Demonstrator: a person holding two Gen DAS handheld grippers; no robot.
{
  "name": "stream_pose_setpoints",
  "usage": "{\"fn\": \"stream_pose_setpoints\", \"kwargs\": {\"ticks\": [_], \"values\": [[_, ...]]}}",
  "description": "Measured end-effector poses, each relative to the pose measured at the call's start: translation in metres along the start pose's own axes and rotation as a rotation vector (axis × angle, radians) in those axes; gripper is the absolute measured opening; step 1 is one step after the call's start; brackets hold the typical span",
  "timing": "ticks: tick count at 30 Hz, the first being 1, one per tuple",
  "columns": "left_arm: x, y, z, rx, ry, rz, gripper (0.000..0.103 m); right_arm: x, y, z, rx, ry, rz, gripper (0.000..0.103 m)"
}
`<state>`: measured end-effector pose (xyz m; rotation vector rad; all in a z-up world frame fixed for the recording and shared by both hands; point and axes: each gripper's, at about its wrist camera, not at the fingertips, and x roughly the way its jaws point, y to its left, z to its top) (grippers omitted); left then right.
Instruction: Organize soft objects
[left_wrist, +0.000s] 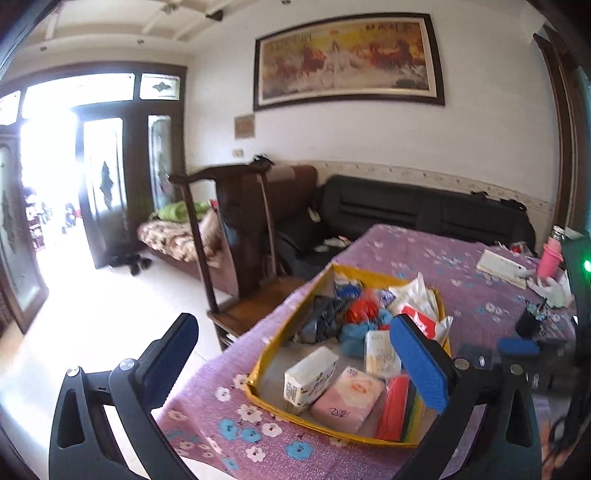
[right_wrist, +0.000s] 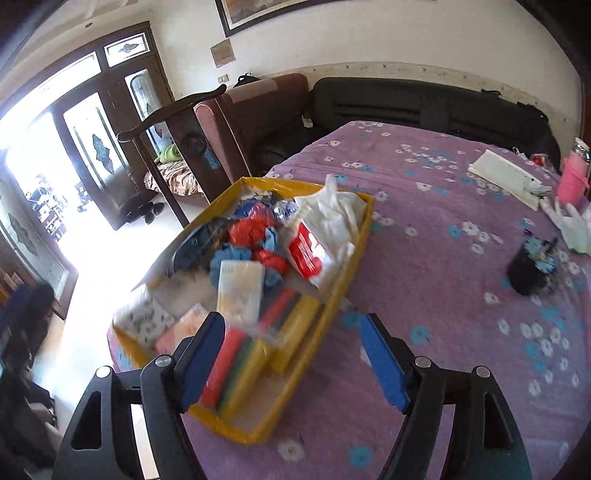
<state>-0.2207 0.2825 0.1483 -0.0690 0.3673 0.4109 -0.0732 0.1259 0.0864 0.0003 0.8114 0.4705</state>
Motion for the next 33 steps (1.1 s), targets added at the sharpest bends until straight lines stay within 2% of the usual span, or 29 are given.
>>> {"fn": "stream_pose_setpoints", "kwargs": {"ticks": [3, 6, 10, 13, 20, 26, 33], "values": [[-0.013, -0.002, 0.004, -0.017, -0.019, 0.023, 0.103, -0.014, -0.004, -0.011, -0.006, -0.017, -0.007, 0.081], [-0.026, -0.004, 0.004, -0.045, -0.023, 0.099, 0.103, -0.028, -0.005, -0.02, -0.017, -0.038, -0.016, 0.081], [-0.042, -0.009, 0.002, -0.051, -0.06, 0.118, 0.103, -0.049, -0.005, -0.033, -0.048, -0.074, -0.034, 0.083], [-0.051, -0.013, 0.0, -0.045, -0.078, 0.092, 0.103, -0.06, -0.004, -0.042, -0.069, -0.095, -0.044, 0.085], [-0.045, -0.023, -0.005, -0.033, 0.032, 0.012, 0.103, -0.077, 0.012, -0.065, -0.159, -0.119, -0.067, 0.086], [-0.044, -0.021, -0.009, -0.059, 0.073, -0.001, 0.103, -0.08, 0.023, -0.078, -0.196, -0.122, -0.071, 0.09], [-0.039, -0.024, -0.014, -0.035, 0.089, 0.005, 0.103, -0.071, 0.028, -0.083, -0.215, -0.105, -0.085, 0.09]]}}
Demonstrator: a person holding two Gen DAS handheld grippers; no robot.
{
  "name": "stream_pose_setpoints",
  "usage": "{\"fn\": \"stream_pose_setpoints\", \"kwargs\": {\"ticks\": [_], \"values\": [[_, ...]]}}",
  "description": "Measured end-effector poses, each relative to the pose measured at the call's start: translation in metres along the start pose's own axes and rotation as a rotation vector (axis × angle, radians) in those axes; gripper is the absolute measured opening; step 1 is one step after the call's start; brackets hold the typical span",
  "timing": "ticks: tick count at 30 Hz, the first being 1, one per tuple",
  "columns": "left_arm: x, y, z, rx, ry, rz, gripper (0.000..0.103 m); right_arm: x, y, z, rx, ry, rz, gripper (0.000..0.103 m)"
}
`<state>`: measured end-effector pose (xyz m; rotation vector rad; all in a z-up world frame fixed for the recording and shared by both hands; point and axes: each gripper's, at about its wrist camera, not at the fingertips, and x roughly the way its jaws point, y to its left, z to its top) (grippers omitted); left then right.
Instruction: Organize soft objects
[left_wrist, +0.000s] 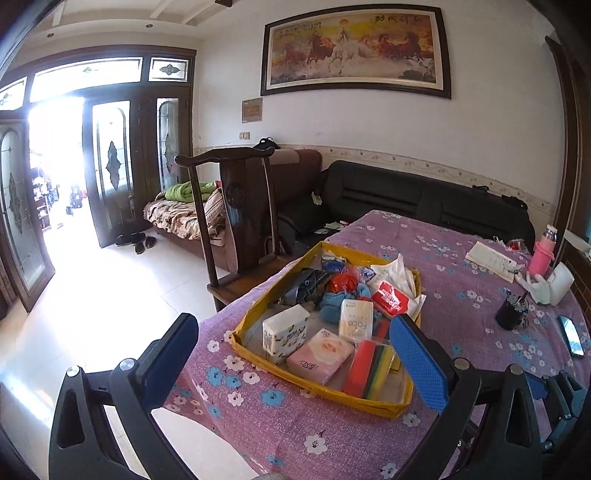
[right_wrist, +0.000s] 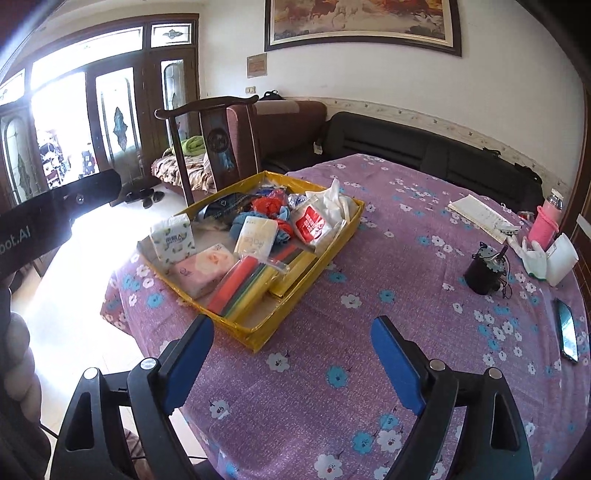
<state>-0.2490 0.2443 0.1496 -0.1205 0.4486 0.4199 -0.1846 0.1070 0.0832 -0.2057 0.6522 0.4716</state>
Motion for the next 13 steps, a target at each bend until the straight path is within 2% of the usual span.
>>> {"fn": "stream_pose_setpoints", "kwargs": {"ticks": [7, 13], "values": [[0.018, 0.003, -0.006, 0.007, 0.047, -0.006, 0.103, 0.015, 0.009, -0.002, -0.021, 0.03, -0.001, 0.09], [0.026, 0.001, -0.01, 0.028, 0.053, -0.006, 0.103, 0.029, 0.005, -0.002, 0.011, 0.062, 0.013, 0.09]]}}
